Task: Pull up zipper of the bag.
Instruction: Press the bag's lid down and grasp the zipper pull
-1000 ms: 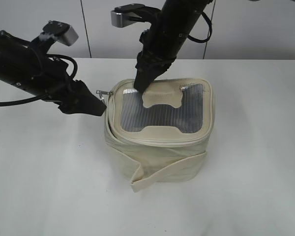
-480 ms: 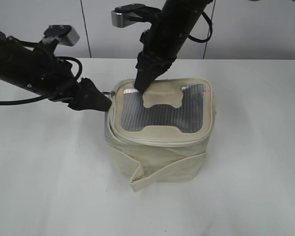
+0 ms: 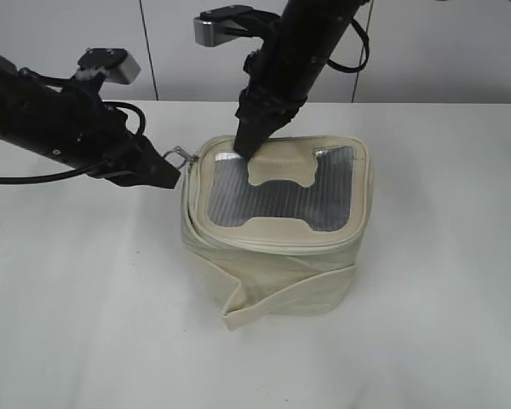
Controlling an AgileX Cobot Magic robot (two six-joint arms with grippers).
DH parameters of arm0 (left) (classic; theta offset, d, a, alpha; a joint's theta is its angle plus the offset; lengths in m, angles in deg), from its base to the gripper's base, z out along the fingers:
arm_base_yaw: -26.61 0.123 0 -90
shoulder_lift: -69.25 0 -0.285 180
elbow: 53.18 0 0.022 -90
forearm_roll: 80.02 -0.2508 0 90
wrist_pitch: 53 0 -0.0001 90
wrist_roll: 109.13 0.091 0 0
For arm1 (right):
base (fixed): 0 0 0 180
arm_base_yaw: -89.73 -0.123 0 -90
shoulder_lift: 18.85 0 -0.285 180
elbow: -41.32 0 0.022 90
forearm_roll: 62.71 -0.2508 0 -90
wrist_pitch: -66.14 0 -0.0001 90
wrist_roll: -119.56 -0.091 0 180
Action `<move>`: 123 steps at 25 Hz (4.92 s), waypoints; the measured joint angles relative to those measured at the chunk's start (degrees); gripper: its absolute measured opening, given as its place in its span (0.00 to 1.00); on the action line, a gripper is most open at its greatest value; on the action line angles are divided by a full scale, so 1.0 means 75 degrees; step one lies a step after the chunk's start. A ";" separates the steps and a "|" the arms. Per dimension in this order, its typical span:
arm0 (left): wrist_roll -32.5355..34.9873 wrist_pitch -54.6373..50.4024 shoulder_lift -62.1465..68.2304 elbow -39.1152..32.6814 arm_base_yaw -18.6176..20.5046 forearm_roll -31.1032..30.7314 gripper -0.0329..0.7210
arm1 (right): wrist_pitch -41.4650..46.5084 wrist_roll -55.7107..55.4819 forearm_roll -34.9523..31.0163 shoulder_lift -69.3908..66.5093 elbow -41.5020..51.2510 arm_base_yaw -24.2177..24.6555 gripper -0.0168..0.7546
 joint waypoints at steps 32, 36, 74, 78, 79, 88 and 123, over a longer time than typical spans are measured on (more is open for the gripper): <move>-0.0431 -0.1527 -0.0458 0.0024 0.0000 -0.2046 0.04 | 0.0000 -0.0165 -0.0008 0.0000 0.0000 -0.0008 0.08; -0.0437 -0.0774 -0.0458 0.0024 0.0000 -0.1777 0.04 | 0.0000 -0.0180 0.0008 0.0000 0.0000 -0.0008 0.08; 0.0055 -0.0542 -0.0088 0.0584 0.0000 -0.1633 0.61 | 0.0000 -0.0204 0.0014 0.0000 0.0000 -0.0008 0.08; 0.0061 -0.0587 0.0049 0.0647 0.0000 -0.1630 0.44 | 0.0000 -0.0204 0.0014 0.0000 0.0000 -0.0008 0.08; 0.0069 -0.0593 0.0056 0.0664 0.0000 -0.1624 0.37 | 0.0000 -0.0204 0.0014 0.0000 0.0000 -0.0008 0.08; 0.0616 -0.1025 0.0064 0.0750 0.0000 -0.1263 0.04 | 0.0000 -0.0204 0.0014 0.0000 0.0000 -0.0008 0.08; -0.1960 -0.4301 -0.0149 0.0750 -0.0190 -0.2641 0.04 | 0.0000 -0.0513 0.0163 0.0008 0.0000 -0.0016 0.07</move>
